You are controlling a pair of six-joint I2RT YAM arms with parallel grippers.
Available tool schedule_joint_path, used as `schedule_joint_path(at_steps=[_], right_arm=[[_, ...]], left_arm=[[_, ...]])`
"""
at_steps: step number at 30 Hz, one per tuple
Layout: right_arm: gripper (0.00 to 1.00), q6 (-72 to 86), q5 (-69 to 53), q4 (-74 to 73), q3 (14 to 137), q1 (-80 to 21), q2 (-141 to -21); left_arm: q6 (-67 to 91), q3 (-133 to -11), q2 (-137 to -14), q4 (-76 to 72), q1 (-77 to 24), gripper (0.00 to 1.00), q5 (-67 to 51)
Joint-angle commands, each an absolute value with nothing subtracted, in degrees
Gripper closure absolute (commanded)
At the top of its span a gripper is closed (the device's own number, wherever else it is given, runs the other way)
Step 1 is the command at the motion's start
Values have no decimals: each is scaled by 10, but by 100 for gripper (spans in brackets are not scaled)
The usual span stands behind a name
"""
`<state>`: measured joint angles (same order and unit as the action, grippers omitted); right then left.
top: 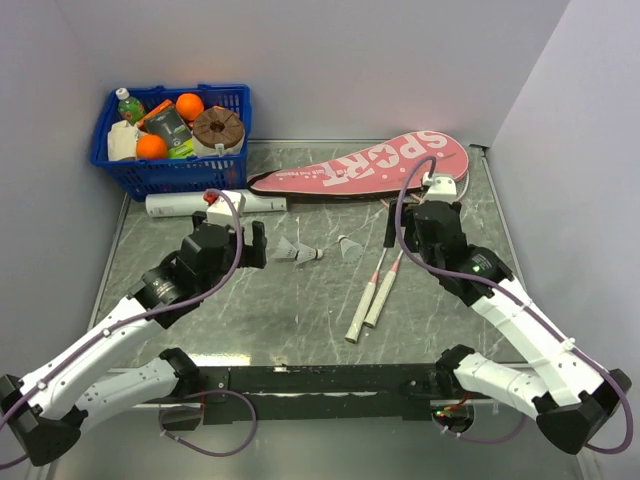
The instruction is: Pack up the badminton gear
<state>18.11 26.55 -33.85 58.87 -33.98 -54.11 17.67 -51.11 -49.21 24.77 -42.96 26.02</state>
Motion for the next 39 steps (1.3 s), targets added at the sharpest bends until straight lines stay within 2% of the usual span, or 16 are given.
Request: schedule_joint_path(at_steps=[1,6,14,21,24,32,39], right_arm=[[0,174,260,-344,624,-340,-571],[0,185,251,-388,661,-340,-593],[0,171,162,-372,625,-340,-565],[0,180,86,-345,604,-340,-580],[0,183,67,-336,597,-342,-589],[0,199,26,-326,567,-353,-570],[0,209,4,-315,545,-358,-548]], left_arm=[[146,-518,-498,246,-432,4,279],[99,-512,-532,227,-432,4,294],[48,-539,-597,222,-432,3,314],[-136,-530,-656,204,-431,4,346],[-194,-526,-684,197,-424,4,325],[-280,-536,-781,158,-317,4,187],[-353,-527,-859,43,-251,3,228]])
